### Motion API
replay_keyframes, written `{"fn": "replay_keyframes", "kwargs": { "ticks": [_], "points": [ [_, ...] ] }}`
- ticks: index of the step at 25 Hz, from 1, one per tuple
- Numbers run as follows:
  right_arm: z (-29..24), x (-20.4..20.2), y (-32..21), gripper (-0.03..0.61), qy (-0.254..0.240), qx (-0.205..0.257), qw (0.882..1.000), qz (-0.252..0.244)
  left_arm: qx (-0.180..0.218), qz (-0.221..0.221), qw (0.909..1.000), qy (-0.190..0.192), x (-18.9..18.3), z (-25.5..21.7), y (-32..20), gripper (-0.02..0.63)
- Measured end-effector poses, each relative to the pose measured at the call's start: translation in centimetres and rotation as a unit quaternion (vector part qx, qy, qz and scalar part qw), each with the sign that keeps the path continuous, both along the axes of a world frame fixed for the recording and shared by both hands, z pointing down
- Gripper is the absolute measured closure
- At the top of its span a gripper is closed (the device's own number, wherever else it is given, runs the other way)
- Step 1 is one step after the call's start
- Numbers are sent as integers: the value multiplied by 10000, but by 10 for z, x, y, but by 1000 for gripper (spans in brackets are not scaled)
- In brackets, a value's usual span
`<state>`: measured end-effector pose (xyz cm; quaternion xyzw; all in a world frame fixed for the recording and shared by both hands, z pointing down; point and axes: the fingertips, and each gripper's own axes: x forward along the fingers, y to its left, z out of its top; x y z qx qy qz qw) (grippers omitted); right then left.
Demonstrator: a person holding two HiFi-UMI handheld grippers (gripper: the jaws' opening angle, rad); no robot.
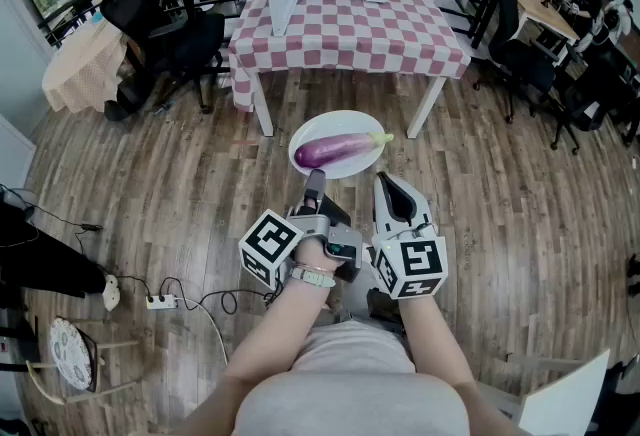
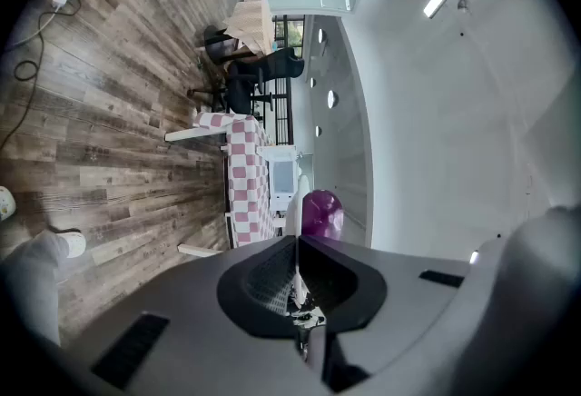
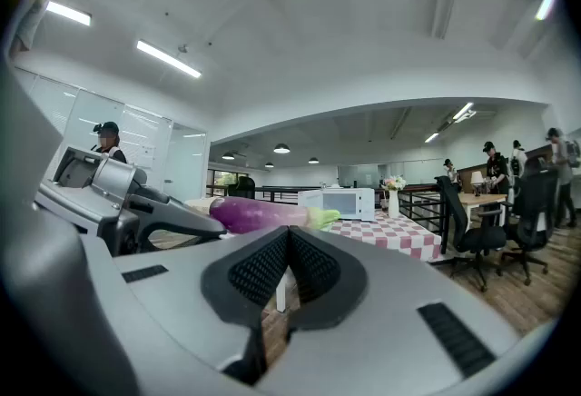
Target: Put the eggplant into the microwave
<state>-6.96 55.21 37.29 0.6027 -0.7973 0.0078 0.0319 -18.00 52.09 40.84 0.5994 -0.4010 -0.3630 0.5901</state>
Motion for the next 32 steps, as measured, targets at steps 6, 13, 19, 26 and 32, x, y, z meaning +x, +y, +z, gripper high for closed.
{"fn": "replay_keyframes", "kwargs": {
  "ticks": [6, 13, 19, 26, 32],
  "points": [
    [-2, 8, -10, 552, -49, 20, 10000, 8, 4, 13, 10000, -2, 7, -2, -12, 601],
    [-4, 15, -43, 552, -247, 95, 9996, -128, -31, 11, 10000, -21, 15, 1, -40, 601],
    [-1, 24, -79, 552, -285, 68, 9993, -227, -36, 30, 9999, -112, 28, 2, -76, 601],
    [-1, 45, -132, 552, -301, 42, 9989, -353, -90, -13, 9999, -128, 52, 5, -125, 601],
    [2, 65, -172, 552, -233, -12, 9987, -452, -130, -116, 9998, -130, 73, 8, -169, 601]
  ]
}}
